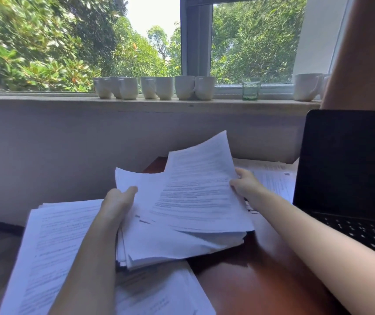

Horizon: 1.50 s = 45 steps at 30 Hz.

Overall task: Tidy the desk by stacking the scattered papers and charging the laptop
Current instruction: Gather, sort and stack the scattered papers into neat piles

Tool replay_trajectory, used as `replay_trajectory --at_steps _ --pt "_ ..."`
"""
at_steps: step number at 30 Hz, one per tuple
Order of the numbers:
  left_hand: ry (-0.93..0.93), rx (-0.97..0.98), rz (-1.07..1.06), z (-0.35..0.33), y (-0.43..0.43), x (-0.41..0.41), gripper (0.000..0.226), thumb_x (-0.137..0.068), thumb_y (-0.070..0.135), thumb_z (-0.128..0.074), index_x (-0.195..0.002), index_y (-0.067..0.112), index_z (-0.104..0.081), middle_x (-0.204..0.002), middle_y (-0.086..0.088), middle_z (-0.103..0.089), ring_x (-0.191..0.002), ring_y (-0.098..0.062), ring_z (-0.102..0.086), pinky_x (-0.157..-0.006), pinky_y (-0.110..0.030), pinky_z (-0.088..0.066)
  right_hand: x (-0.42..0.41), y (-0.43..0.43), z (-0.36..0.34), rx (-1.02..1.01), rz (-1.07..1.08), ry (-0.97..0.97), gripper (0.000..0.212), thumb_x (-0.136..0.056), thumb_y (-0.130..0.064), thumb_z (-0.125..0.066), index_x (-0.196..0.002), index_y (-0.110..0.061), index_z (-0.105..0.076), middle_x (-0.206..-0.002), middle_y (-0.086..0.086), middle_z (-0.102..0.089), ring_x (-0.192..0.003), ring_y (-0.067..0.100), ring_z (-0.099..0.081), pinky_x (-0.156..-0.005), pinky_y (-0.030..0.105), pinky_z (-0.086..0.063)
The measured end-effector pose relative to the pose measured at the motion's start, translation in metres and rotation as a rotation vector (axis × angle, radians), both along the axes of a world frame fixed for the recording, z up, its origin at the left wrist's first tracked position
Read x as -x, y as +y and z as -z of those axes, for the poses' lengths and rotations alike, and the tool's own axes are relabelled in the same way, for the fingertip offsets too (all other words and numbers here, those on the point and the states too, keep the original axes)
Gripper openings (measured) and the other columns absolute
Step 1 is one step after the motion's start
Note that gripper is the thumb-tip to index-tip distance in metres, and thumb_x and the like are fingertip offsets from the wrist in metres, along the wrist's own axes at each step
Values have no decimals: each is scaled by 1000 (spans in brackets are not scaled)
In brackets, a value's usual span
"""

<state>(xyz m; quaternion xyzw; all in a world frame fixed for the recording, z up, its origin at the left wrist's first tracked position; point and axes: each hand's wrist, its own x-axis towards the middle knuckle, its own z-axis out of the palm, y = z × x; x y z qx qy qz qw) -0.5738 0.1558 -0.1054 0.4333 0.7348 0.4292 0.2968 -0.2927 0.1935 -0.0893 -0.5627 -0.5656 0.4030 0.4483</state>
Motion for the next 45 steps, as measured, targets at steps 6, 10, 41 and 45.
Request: replay_trajectory --at_steps 6,10,41,45 --pt "42 38 39 -2 -1 -3 46 -93 30 -53 -120 -7 -48 -102 -11 -54 -86 -27 -52 -55 -28 -32 14 0 11 56 -223 -243 32 -92 -1 -36 -97 -22 -61 -92 1 -69 -74 12 -67 -61 23 -53" --pt "112 79 58 1 0 1 47 -87 21 -58 -124 -4 -44 -110 -17 -60 -89 -29 -58 -58 -30 -38 36 -5 19 3 -324 -356 29 -94 -7 -37 -107 -21 -59 -98 -8 -66 -87 8 -64 -68 16 -51" --pt "47 -124 25 -3 -7 9 18 -79 -4 -56 -97 -6 -60 -93 -17 -66 -84 -34 -62 -65 -31 -45 -23 38 1 -261 67 -1298 23 -95 -14 -42 -75 -17 -54 -109 16 -62 -100 35 -58 -67 31 -36" --pt "45 -132 19 -4 -9 7 17 -80 -6 -54 -96 -10 -60 -87 -17 -65 -72 -28 -57 -60 -28 -42 -19 23 0 -260 -148 -1447 24 -95 -16 -38 -72 -17 -45 -93 10 -58 -91 31 -56 -66 32 -37"
